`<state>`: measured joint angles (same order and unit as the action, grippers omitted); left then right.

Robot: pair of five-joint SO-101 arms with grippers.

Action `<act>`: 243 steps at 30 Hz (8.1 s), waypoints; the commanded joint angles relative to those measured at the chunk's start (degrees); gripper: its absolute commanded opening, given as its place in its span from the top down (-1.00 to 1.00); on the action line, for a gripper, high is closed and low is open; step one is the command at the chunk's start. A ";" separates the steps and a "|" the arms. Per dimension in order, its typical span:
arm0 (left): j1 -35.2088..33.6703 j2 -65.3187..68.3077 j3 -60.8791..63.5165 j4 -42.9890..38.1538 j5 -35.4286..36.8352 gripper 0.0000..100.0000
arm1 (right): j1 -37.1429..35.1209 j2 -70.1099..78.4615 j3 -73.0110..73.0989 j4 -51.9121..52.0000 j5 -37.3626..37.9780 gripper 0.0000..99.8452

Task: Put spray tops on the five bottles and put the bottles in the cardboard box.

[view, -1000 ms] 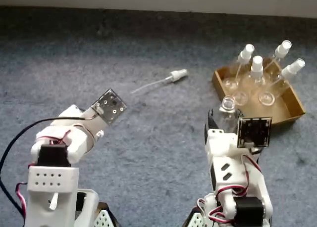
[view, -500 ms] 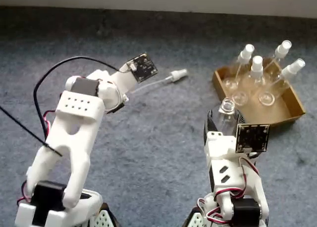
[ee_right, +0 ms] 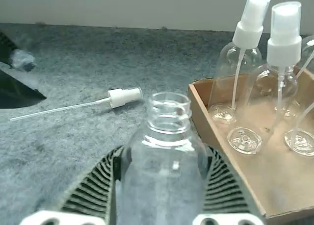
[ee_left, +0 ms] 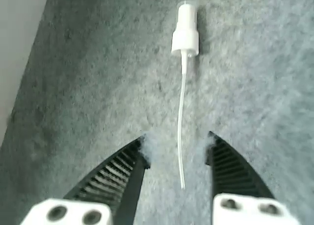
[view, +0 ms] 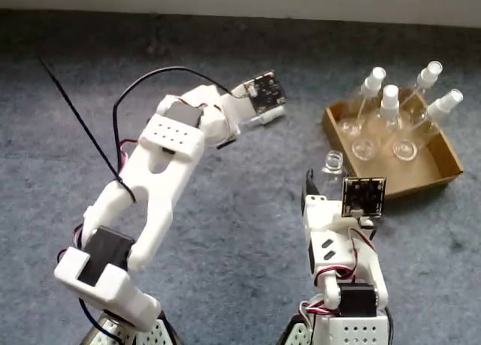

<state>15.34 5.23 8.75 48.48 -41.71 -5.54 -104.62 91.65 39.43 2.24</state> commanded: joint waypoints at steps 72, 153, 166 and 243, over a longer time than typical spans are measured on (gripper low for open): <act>-1.27 27.12 -42.33 22.95 26.37 0.99 | -0.04 -0.57 3.47 -2.68 -0.44 0.85; 15.16 -52.09 42.95 -75.16 65.32 0.99 | -17.63 -0.57 11.47 -13.67 -0.62 0.85; 14.73 -44.97 37.67 -82.81 64.88 0.99 | -17.71 -0.57 11.47 -13.58 -0.62 0.85; 20.44 -48.22 71.87 -95.74 70.07 0.99 | -16.66 -0.57 11.03 -13.41 -0.26 0.86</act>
<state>34.42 -40.92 80.84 -46.64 31.25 -23.03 -104.53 95.52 25.80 2.24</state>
